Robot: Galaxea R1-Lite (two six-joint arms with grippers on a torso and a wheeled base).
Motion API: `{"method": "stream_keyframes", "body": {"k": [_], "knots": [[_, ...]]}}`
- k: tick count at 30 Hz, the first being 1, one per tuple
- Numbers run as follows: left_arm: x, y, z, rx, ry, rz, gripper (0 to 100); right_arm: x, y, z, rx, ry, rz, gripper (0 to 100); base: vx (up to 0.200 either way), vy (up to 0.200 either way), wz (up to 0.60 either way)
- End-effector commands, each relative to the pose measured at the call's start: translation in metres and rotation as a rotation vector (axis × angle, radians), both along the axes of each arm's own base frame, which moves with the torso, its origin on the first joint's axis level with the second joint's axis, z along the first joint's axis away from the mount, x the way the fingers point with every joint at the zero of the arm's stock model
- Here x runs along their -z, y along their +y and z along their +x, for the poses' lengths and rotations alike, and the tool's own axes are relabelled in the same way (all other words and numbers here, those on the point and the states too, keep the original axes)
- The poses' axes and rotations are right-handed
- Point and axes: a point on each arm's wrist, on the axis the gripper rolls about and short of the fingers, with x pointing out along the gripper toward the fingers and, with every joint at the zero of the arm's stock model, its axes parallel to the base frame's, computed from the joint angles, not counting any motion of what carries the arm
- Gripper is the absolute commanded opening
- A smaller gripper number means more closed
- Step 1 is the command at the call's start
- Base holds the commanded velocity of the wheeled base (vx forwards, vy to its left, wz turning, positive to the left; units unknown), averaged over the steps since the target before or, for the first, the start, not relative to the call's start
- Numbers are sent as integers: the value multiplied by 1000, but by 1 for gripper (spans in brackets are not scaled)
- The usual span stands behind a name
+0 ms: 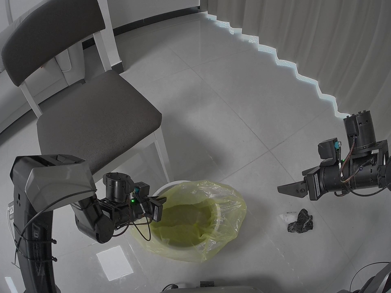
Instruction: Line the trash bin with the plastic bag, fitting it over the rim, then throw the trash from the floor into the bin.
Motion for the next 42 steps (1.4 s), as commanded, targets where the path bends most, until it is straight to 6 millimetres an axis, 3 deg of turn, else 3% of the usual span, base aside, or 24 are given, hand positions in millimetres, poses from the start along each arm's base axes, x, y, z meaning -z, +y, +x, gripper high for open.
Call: {"method": "stream_keyframes", "body": {"k": [1,6,16,24,31,39,42], "knots": [[-20,-2,-6,-24,-23,-76,0,-1,0,-1,0,-3,1,100,0,0,0],[-34,-8,-7,-39,-30,-145,0,-2,-2,-4,0,-8,3,100,0,0,0],[-38,-5,3,-80,-62,-146,0,0,-3,-7,-2,-2,3,100,0,0,0],[-35,9,30,-135,-66,-142,0,4,-2,-12,-16,10,3,100,0,0,0],[-27,5,50,-142,-31,-132,0,4,-2,-12,-17,10,4,100,0,0,0],[-7,-2,86,-155,17,-116,0,7,-1,-10,-18,22,1,100,0,0,0],[-6,-9,86,-143,40,-111,0,8,-2,-10,-17,25,0,100,0,0,0]]}}
